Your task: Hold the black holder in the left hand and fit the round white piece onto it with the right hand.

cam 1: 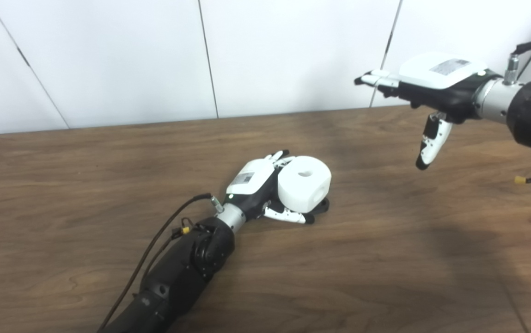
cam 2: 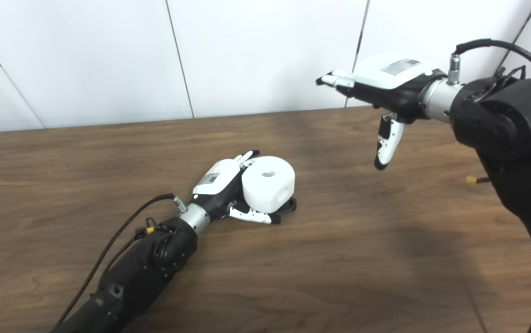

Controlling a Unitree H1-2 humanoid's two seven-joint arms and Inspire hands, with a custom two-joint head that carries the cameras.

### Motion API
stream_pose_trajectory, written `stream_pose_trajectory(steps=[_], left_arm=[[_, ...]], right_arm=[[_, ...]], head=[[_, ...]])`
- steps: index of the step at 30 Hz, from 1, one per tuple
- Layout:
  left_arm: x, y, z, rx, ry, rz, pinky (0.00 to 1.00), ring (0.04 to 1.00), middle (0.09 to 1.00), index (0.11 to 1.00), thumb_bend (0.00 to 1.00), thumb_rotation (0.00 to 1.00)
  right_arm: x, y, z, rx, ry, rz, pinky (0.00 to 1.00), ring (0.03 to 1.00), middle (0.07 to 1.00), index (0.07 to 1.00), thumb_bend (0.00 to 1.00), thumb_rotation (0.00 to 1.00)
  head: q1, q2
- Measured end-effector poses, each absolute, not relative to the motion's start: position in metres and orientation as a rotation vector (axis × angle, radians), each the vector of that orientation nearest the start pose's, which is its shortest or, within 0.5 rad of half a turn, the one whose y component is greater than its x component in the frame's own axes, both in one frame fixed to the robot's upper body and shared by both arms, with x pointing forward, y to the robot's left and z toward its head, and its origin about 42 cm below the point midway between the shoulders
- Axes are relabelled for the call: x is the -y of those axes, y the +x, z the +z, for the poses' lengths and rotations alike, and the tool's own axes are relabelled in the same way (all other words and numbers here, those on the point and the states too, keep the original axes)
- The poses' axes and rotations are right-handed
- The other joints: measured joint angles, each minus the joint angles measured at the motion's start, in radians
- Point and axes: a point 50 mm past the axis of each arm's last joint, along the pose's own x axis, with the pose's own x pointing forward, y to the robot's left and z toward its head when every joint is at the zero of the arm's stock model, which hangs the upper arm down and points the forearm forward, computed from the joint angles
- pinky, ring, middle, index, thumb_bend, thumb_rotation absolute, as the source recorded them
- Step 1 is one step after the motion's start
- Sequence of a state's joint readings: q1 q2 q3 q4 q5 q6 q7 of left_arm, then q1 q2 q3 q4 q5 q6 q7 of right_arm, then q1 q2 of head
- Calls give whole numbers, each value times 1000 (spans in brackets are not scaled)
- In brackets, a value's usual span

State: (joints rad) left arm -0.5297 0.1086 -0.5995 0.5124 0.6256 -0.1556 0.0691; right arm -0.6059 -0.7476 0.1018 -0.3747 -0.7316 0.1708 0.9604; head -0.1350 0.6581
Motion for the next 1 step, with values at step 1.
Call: stream_pose_trajectory(steps=[1], left_arm=[[-76,398,114,350,965,-615,970,980,899,482,524,61]], right_arm=[[315,369,377,133,-1602,398,554,714,806,823,883,10]], head=[[-5,-6]])
